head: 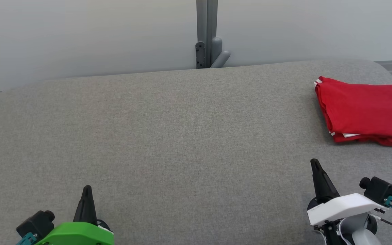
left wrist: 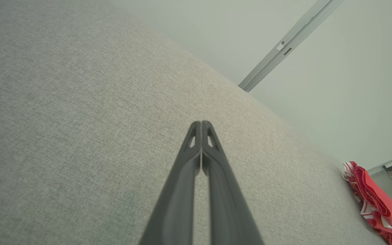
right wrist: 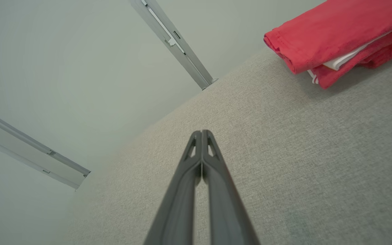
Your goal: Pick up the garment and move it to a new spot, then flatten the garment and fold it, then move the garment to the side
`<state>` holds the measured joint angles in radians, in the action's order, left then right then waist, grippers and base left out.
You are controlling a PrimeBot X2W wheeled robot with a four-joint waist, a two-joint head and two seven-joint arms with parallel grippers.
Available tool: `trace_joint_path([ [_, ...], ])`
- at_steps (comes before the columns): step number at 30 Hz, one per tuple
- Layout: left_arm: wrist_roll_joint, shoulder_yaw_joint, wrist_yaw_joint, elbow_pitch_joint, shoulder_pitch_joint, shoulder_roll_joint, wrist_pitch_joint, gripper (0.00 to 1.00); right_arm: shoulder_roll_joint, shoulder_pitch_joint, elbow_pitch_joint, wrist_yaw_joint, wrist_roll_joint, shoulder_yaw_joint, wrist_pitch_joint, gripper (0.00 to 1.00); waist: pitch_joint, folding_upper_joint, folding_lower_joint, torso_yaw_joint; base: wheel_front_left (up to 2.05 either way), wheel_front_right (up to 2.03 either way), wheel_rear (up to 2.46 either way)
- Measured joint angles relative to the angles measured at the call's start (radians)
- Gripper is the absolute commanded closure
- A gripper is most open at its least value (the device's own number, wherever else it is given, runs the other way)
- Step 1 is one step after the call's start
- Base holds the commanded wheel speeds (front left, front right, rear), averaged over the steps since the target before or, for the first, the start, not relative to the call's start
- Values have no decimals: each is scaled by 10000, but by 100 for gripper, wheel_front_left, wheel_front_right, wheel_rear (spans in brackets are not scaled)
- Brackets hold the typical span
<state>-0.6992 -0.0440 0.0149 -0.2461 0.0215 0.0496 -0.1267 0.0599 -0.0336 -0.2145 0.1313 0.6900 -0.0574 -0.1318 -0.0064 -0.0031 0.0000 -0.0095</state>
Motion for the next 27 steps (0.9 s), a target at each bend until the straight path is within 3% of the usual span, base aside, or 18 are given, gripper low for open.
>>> trace_joint_path([
  [27,-3421,732,395,-2,-457,2,1051,100,88,-221,-67,-2,3632,307,616,100,23,0,0,26,0,0,0],
])
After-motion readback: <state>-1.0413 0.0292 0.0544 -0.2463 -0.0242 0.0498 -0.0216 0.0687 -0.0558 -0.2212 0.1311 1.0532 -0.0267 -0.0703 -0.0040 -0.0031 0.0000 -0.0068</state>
